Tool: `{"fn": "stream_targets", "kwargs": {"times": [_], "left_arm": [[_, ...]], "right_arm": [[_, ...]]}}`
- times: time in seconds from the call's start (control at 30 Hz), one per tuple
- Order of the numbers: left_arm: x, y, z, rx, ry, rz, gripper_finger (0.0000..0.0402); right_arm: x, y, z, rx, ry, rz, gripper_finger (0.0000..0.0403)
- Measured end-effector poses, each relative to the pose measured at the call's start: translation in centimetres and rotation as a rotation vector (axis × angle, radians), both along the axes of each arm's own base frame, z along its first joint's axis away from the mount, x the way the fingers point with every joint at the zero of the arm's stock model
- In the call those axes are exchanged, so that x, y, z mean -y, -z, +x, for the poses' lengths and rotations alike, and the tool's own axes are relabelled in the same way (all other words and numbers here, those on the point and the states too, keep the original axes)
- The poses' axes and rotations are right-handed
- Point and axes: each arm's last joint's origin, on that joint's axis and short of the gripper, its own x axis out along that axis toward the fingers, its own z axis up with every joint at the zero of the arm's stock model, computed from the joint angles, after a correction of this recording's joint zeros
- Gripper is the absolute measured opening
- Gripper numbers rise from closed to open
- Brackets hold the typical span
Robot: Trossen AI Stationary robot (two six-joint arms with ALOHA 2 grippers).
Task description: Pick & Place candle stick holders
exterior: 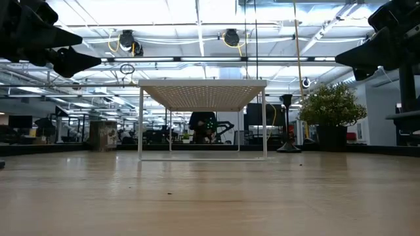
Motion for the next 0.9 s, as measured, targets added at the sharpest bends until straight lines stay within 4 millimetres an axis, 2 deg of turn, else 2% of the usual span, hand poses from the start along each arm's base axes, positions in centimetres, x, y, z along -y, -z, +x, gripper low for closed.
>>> {"fn": "stream_targets", "kwargs": {"times": [0.8,0.9], "left_arm": [[0.0,-0.02,0.0,0.001,0.0,0.0,0.0397],[0.0,-0.01,-0.01,0.001,0.0,0.0,0.0397]], "right_arm": [[0.0,-0.01,0.0,0.0,0.0,0.0,0.0],[0.0,-0.24,0.02,0.018,-0.005,-0.068,0.0]]}}
